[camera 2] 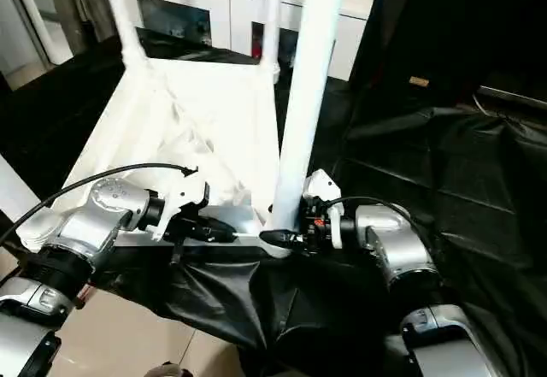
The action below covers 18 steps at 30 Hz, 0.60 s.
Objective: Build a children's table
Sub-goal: Rotate leg to tighten
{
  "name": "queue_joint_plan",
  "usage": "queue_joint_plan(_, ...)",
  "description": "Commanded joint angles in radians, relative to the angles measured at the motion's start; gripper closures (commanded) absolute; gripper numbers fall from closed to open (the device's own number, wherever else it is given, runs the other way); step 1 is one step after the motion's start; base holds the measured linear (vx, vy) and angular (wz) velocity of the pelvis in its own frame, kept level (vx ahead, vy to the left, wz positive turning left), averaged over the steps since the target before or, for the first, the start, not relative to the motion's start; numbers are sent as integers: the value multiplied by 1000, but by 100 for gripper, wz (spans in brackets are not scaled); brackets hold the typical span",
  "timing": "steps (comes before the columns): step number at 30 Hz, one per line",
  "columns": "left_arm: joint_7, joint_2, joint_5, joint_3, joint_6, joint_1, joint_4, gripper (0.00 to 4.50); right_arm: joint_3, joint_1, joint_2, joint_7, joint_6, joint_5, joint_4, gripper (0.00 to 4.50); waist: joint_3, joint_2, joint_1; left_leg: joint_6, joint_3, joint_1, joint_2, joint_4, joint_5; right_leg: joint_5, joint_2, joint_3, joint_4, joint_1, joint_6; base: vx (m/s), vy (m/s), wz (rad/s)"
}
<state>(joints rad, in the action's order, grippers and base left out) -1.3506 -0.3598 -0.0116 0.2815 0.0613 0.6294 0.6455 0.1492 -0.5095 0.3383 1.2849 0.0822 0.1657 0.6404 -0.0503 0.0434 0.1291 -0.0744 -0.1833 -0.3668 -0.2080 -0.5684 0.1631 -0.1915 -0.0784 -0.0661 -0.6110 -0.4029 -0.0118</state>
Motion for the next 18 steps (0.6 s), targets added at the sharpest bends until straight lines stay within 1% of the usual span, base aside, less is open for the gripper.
queue_joint_plan(1,14,10,6,12,-1,-5,-17,450,41,15,-8,56,16,12,-25,180,64,0,2,42,1,14,-31,57,188,-99,-65,43,60,51,-239,0,0,0)
queue_joint_plan(7,79,42,4,-3,13,-3,-7,450,21,28,-26,7,28,17,-38,185,63,0,7,36,1,15,-32,57,201,-138,-67,43,64,50,-229,0,0,0)
queue_joint_plan(8,123,60,-1,-11,25,3,2,450,3,27,-47,-62,19,7,-22,185,62,1,8,34,2,15,-32,58,202,-141,-67,44,65,49,-227,0,0,0)
queue_joint_plan(9,128,62,-2,-12,26,4,3,450,1,26,-49,-72,18,5,-19,185,61,0,8,31,1,15,-32,59,204,-145,-67,44,65,48,-225,0,0,0)
queue_joint_plan(10,197,90,-13,-21,33,17,21,450,-31,11,-88,-216,7,-19,32,185,59,0,5,19,3,16,-31,61,219,-176,-69,45,69,45,-219,0,0,0)
queue_joint_plan(11,222,102,-18,-24,37,23,28,450,-39,5,-101,-268,0,-30,52,185,55,0,1,-2,6,18,-29,66,255,-245,-72,45,76,42,-205,0,0,0)
queue_joint_plan(12,248,113,-22,-26,43,28,35,450,-45,0,-112,-312,-6,-39,69,186,54,2,-3,-10,8,18,-28,68,273,-288,-73,44,80,44,-193,0,0,0)
queue_joint_plan(13,282,130,-28,-29,51,37,45,450,-55,-7,-130,-372,-5,-47,91,186,56,1,-8,-21,11,17,-27,69,286,-333,-75,44,84,46,-173,0,0,0)
queue_joint_plan(15,352,164,-42,-32,67,55,64,450,-75,-17,-165,-473,6,-52,121,186,53,2,-21,-21,11,22,-26,70,314,-360,-70,45,91,38,-163,0,0,0)
queue_joint_plan(16,400,191,-49,-36,79,67,77,450,-88,-21,-191,-532,17,-52,132,186,52,0,-23,-20,12,23,-24,70,322,-384,-71,45,95,40,-155,0,0,0)
queue_joint_plan(18,434,212,-54,-38,90,73,82,450,-95,-24,-209,-585,21,-59,143,186,54,1,-22,-19,12,25,-25,69,317,-387,-72,46,96,38,-150,0,0,0)
